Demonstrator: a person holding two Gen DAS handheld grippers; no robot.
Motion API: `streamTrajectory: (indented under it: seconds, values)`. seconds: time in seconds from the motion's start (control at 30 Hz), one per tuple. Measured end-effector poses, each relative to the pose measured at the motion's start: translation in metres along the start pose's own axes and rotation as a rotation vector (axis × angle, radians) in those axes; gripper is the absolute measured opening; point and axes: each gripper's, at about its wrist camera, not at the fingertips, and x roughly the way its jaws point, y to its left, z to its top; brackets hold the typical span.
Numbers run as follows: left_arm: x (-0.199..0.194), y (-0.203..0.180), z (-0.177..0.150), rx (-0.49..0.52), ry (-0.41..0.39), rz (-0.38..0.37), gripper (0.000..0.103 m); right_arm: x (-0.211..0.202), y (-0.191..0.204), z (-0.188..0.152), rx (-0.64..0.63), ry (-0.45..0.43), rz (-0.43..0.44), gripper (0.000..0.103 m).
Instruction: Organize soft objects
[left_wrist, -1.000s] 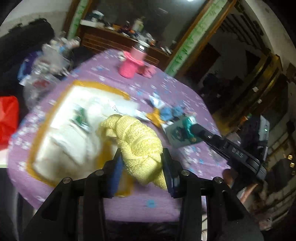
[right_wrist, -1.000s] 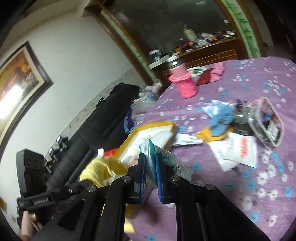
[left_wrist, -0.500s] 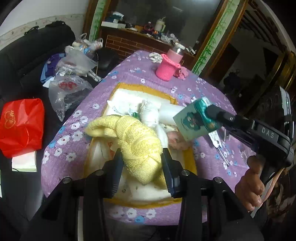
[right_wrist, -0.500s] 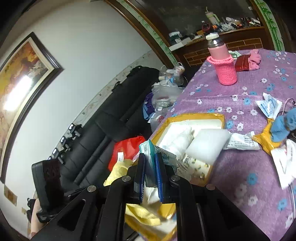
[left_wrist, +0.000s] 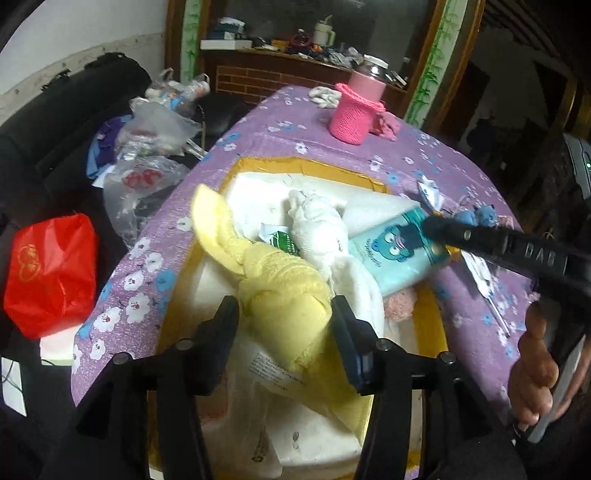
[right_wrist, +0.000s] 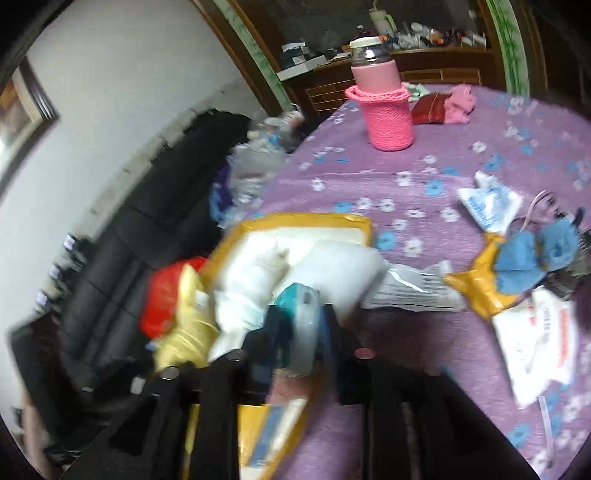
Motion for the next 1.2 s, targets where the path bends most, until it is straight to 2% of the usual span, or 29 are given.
streamTrajectory:
  seconds: [0.07, 0.17, 0.27, 0.33, 0.4, 0.5, 0.57, 0.7, 0.83, 0.9, 1.0, 1.07, 1.13, 1.2]
  values:
    - [-0.007, -0.002, -0.003, -0.003, -0.033, 0.021, 0.051, -0.004, 0.009, -0.004, -0.047, -0.016, -0.039, 0.051]
    - [-0.026, 0.003, -0.006, -0.074, -0.115, 0.061, 0.066, -0.021, 0.013, -0.014, -0.062, -0.051, -0.038, 0.061]
    - [-0.044, 0.006, -0.014, -0.137, -0.177, 0.134, 0.066, -0.043, 0.009, -0.031, -0.078, -0.089, -0.038, 0.067]
    - [-0.052, -0.003, -0.019, -0.095, -0.181, 0.136, 0.066, -0.054, 0.000, -0.046, -0.090, -0.108, -0.040, 0.070]
    - [-0.054, -0.017, -0.026, -0.056, -0.126, 0.068, 0.066, -0.066, -0.016, -0.066, -0.080, -0.111, -0.044, 0.073]
    - [-0.042, -0.040, -0.034, -0.040, 0.044, -0.095, 0.066, -0.080, -0.047, -0.084, -0.013, -0.100, -0.049, 0.074]
    - [-0.039, -0.056, -0.036, -0.031, 0.080, -0.172, 0.066, -0.094, -0.068, -0.092, 0.021, -0.093, -0.059, 0.074]
    - [-0.039, -0.093, -0.038, 0.010, 0.105, -0.254, 0.066, -0.112, -0.108, -0.102, 0.089, -0.091, -0.106, 0.074]
    - [-0.038, -0.122, -0.037, 0.062, 0.098, -0.260, 0.066, -0.122, -0.139, -0.105, 0.163, -0.068, -0.133, 0.074]
    - [-0.034, -0.136, -0.036, 0.106, 0.095, -0.233, 0.066, -0.124, -0.149, -0.106, 0.183, -0.047, -0.130, 0.074]
    - [-0.027, -0.147, -0.036, 0.132, 0.103, -0.179, 0.066, -0.118, -0.159, -0.098, 0.206, -0.033, -0.076, 0.074]
    - [-0.024, -0.150, -0.036, 0.125, 0.119, -0.168, 0.066, -0.113, -0.166, -0.088, 0.229, -0.033, -0.054, 0.074]
    - [-0.019, -0.150, -0.037, 0.110, 0.151, -0.209, 0.066, -0.106, -0.168, -0.073, 0.231, -0.032, -0.039, 0.074]
    - [-0.016, -0.150, -0.036, 0.097, 0.175, -0.232, 0.066, -0.093, -0.177, -0.060, 0.246, -0.034, -0.068, 0.074]
